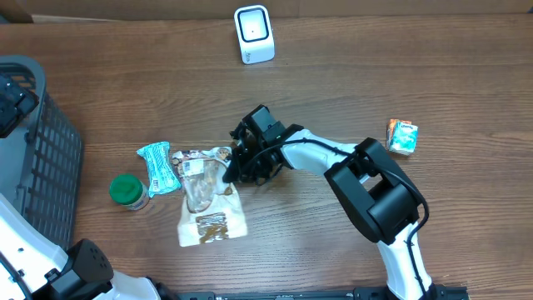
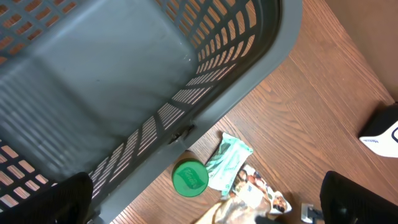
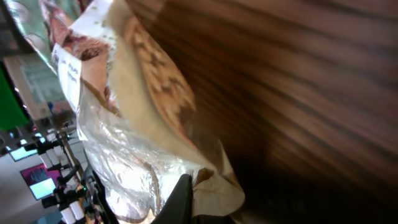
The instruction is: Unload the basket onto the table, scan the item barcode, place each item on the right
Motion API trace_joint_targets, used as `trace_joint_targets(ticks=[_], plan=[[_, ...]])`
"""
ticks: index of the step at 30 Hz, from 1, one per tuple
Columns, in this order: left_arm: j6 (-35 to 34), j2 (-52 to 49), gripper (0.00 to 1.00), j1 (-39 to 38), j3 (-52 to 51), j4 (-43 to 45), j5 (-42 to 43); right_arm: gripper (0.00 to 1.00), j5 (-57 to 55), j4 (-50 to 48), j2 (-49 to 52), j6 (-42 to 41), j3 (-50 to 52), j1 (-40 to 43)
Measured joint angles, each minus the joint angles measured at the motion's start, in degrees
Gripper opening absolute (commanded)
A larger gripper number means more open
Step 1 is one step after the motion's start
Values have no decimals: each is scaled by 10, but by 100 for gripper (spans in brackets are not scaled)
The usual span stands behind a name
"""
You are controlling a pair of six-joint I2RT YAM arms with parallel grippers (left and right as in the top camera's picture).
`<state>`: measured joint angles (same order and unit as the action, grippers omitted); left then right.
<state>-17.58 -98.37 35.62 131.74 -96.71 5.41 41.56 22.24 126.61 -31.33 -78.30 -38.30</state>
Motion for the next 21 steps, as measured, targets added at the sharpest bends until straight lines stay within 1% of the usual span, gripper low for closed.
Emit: trace_joint_targets(ticks=[6,10,13,16,21], plan=[[0,0,100,0,0,0,0,4,28,71,-67,48,20,68],[0,0,100,0,0,0,0,4,85,95,-157,82,20,134],[0,0,100,0,0,0,0,4,146,97,-205,99,19,177],[0,0,100,0,0,0,0,4,205,104,-217,110,19,206],[0,0,100,0,0,0,0,4,248,133,-216,133,19,229]])
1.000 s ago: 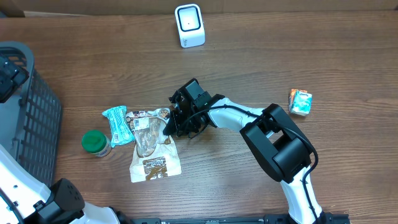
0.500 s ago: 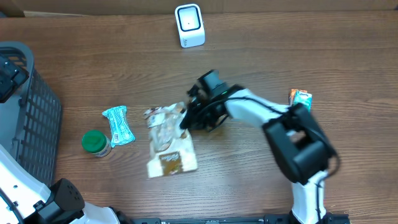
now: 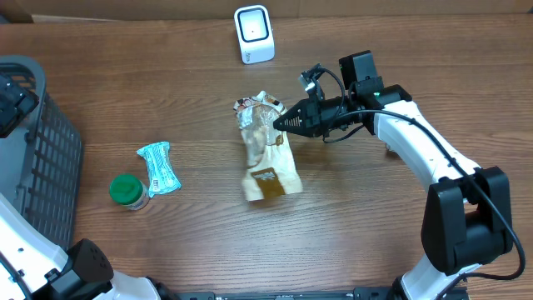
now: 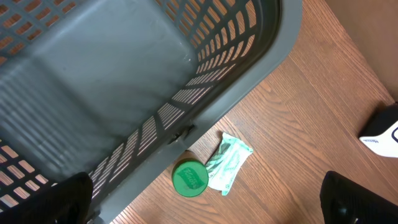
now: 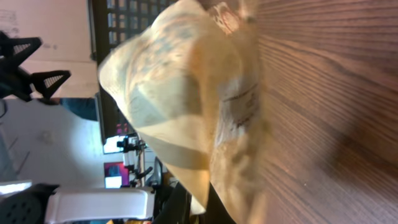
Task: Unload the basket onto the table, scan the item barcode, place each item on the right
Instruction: 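Raise the snack bag and hold it in front of the white scanner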
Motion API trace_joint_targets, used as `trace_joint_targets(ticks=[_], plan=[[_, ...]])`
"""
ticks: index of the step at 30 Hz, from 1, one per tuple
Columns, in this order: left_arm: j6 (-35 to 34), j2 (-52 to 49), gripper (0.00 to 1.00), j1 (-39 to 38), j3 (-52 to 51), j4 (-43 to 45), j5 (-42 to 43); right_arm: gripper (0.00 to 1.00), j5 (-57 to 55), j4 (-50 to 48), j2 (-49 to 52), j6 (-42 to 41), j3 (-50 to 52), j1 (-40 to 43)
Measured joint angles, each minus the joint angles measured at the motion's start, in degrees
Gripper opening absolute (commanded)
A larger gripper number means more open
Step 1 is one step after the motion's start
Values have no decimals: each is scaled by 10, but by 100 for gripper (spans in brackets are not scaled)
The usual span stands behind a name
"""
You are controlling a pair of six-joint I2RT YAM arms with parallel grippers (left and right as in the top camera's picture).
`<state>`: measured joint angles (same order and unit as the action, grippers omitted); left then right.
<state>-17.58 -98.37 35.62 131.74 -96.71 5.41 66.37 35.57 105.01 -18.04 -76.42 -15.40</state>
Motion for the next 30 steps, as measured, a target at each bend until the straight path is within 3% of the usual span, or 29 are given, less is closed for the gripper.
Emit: trace_joint_targets(ticks=[13,16,24,30], plan=[[0,0,100,0,0,0,0,4,57,-9,0,19,0,7],[0,0,99,0,0,0,0,4,118,-63,0,-4,-2,24],[0,0,100,0,0,0,0,4,204,-240,0,-194,-7,74],[0,0,100,0,0,0,0,4,217,-436,0,-391,-9,114]])
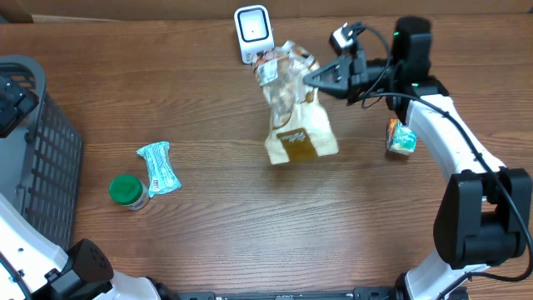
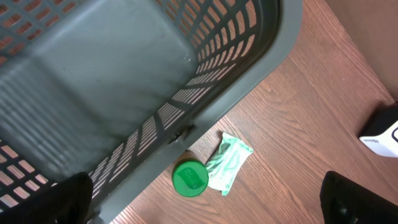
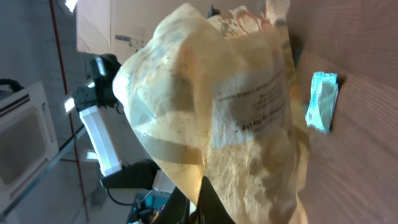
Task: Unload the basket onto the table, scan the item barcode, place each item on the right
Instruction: 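Raise the snack bag and hold it in front of the white scanner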
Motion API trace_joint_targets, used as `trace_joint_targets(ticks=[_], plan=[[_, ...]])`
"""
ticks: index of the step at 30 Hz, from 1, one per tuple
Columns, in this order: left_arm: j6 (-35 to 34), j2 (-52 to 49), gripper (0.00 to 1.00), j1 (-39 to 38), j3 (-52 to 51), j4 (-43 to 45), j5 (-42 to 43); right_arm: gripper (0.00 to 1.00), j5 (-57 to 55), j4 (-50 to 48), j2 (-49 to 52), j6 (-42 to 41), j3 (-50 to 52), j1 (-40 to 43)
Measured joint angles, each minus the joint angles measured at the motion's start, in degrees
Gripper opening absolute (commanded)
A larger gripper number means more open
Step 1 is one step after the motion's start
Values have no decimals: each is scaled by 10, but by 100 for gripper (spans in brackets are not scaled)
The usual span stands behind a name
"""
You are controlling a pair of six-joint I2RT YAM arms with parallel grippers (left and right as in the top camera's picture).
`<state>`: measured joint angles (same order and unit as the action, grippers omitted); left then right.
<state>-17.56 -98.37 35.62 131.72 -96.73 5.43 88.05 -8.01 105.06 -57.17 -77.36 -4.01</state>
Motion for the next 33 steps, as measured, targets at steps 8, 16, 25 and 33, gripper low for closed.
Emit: trace_joint_targets(ticks=[8,16,25,33], plan=[[0,0,99,0,0,0,0,4,0,-268,0,-244,-2,28],[0,0,100,0,0,0,0,4,0,-301,0,-282,-2,27],[0,0,99,0,0,0,0,4,0,-248,0,-150,-2,9],[0,0,100,0,0,0,0,4,-71,108,5,73,1,-6]])
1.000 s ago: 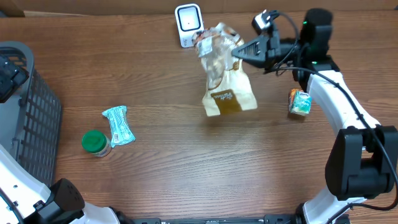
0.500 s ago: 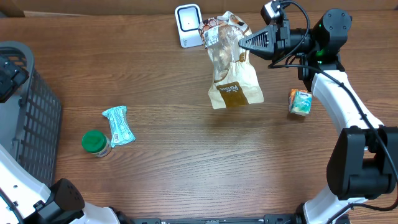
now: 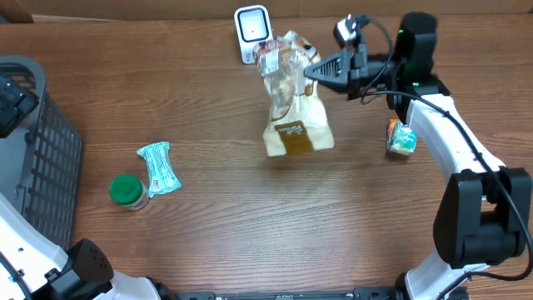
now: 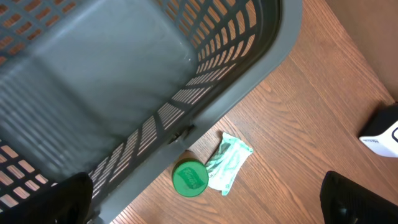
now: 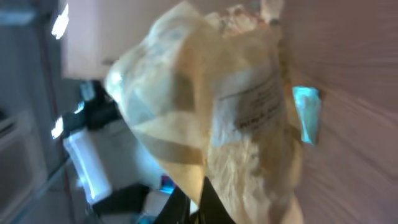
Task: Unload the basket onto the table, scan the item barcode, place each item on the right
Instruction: 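Raise the snack bag and hold it in front of the white scanner, then lower the snack bag onto the table and open the right gripper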
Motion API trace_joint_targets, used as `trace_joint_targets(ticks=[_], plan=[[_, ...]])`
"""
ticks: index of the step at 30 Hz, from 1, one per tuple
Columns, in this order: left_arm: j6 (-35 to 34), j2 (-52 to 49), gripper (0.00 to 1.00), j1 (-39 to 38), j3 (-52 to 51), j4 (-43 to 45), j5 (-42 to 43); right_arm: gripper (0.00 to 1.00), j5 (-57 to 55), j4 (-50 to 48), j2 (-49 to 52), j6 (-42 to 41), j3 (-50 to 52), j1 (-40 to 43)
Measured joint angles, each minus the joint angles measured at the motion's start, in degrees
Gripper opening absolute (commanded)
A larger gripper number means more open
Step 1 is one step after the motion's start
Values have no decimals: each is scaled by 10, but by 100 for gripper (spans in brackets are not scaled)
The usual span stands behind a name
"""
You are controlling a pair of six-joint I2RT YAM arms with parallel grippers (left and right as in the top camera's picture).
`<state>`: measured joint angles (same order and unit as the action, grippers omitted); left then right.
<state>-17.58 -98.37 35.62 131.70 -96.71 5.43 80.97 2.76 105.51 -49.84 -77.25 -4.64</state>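
A tan and clear plastic bag (image 3: 291, 96) with a white label hangs above the table at the back. My right gripper (image 3: 310, 73) is shut on its upper edge. The top of the bag is right beside the white scanner (image 3: 252, 32). The right wrist view is blurred; the bag (image 5: 217, 106) fills it, pinched at my right gripper (image 5: 196, 208). My left gripper (image 4: 208, 208) stands open over the basket's edge, far from the bag, with nothing between its fingers (image 4: 68, 199).
A grey slatted basket (image 3: 46, 158) stands at the left edge. A green-lidded jar (image 3: 127, 190) and a teal packet (image 3: 158, 168) lie beside it. A small orange and teal box (image 3: 401, 137) sits under my right arm.
The bag in my right gripper has shifted a little to the left and back, closer to the scanner. The left arm has not moved.
My right gripper was at the bag where it lay beside the teal packet. Then it held the bag lifted over the middle of the table. Then the bag was at the back, near the scanner, and now it hangs right beside it.
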Motion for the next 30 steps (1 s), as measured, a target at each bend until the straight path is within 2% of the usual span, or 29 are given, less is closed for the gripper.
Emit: trace_joint_targets(ticks=[2,5,10,14,18,22,30], plan=[[0,0,100,0,0,0,0,4,-55,104,4,72,2,0],[0,0,99,0,0,0,0,4,-139,211,7,155,2,-2],[0,0,99,0,0,0,0,4,-275,380,10,244,-26,-10],[0,0,100,0,0,0,0,4,-455,524,11,292,-106,-38],[0,0,100,0,0,0,0,4,-617,576,11,315,-146,-88],[0,0,99,0,0,0,0,4,-726,602,12,319,-146,-134],[0,0,100,0,0,0,0,4,-791,605,28,316,-142,-140]])
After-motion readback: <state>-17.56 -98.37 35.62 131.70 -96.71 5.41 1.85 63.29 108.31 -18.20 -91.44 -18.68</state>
